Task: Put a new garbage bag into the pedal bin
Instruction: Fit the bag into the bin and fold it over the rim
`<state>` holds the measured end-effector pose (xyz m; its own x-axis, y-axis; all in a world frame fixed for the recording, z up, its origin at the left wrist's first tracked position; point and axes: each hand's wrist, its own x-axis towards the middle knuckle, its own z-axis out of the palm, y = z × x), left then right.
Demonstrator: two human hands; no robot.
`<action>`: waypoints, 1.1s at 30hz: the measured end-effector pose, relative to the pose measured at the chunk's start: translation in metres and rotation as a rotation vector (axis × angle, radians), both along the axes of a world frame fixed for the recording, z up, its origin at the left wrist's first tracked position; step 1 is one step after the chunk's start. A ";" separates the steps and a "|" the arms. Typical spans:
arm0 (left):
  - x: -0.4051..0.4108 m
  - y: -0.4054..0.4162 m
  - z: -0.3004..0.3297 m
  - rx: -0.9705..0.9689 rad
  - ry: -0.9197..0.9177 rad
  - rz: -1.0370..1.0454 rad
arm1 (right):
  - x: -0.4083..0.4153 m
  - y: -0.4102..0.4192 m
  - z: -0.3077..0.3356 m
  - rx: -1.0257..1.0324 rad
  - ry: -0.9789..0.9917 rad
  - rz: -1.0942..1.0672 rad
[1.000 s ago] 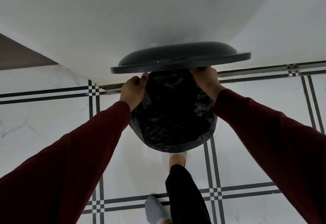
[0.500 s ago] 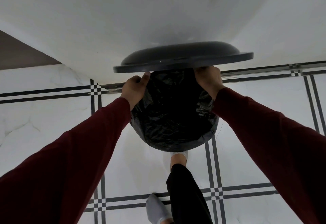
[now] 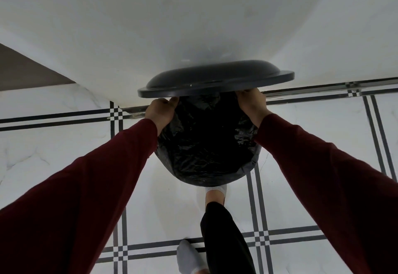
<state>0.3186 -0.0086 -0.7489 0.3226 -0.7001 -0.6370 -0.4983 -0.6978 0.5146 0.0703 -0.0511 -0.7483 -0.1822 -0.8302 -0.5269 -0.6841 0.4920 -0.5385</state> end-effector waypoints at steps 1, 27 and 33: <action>0.000 0.000 0.002 0.023 -0.008 0.013 | -0.001 0.000 0.005 0.012 -0.015 -0.009; -0.031 0.141 0.011 0.084 0.811 1.097 | -0.029 0.136 0.019 0.210 -0.847 -1.036; -0.036 0.164 0.022 0.293 0.799 1.211 | -0.031 0.166 0.032 0.350 -0.803 -1.118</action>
<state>0.2830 0.1556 -0.7264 0.1070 -0.0847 -0.9906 0.7902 -0.5974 0.1364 0.0395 0.1149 -0.7165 -0.2027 -0.2578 -0.9447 0.5768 0.7482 -0.3279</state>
